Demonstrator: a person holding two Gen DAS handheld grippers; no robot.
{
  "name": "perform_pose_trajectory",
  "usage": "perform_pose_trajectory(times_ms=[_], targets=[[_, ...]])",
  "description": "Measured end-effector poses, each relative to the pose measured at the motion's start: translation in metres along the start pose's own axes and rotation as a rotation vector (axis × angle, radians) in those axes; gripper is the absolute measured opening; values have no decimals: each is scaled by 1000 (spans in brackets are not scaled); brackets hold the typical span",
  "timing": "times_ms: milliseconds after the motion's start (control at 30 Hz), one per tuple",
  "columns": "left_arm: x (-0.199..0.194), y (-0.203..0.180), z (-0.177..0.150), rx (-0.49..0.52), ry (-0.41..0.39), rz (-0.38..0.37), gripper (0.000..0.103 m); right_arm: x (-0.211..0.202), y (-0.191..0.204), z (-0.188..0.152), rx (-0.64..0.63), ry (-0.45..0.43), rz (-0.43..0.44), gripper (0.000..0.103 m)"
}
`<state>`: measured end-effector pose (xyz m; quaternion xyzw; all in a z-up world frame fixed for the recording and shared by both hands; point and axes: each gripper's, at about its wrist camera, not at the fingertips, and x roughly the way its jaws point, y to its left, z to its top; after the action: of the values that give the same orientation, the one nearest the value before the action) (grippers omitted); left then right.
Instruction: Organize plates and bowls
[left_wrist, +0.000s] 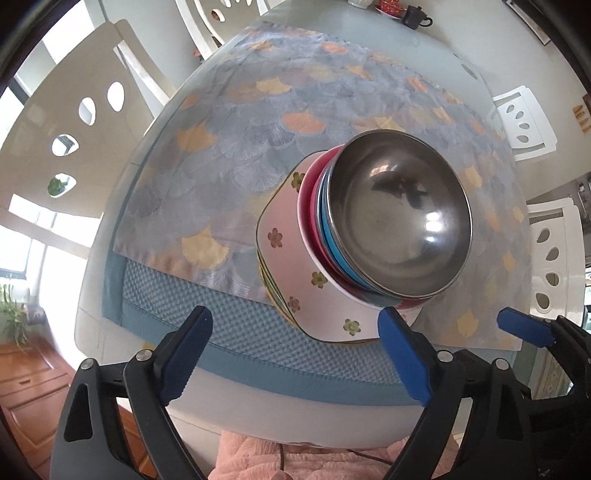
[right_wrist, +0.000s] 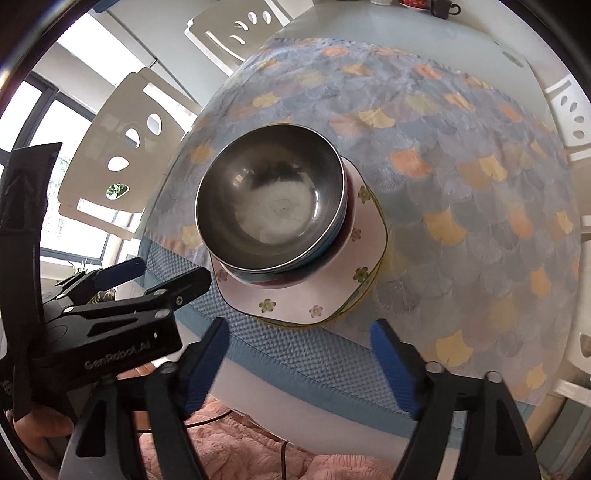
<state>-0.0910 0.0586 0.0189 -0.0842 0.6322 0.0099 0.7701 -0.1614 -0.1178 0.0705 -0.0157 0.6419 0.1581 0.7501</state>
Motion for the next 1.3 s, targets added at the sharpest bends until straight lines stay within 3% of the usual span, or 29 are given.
perform_pose_trajectory(times_ms=[67,100,767,1300], targets=[[0,3,0,-5,-2,12,98,6,-2,1,14,29,-33,103],[0,5,0,-14,-2,6,102,7,-3,1,20,28,-29,103],[7,7,1,11,18,43,102,10,2,1,-3,22,-135,103],[11,8,4,5,27,22,102,19,16,1,-42,40,-96,103]])
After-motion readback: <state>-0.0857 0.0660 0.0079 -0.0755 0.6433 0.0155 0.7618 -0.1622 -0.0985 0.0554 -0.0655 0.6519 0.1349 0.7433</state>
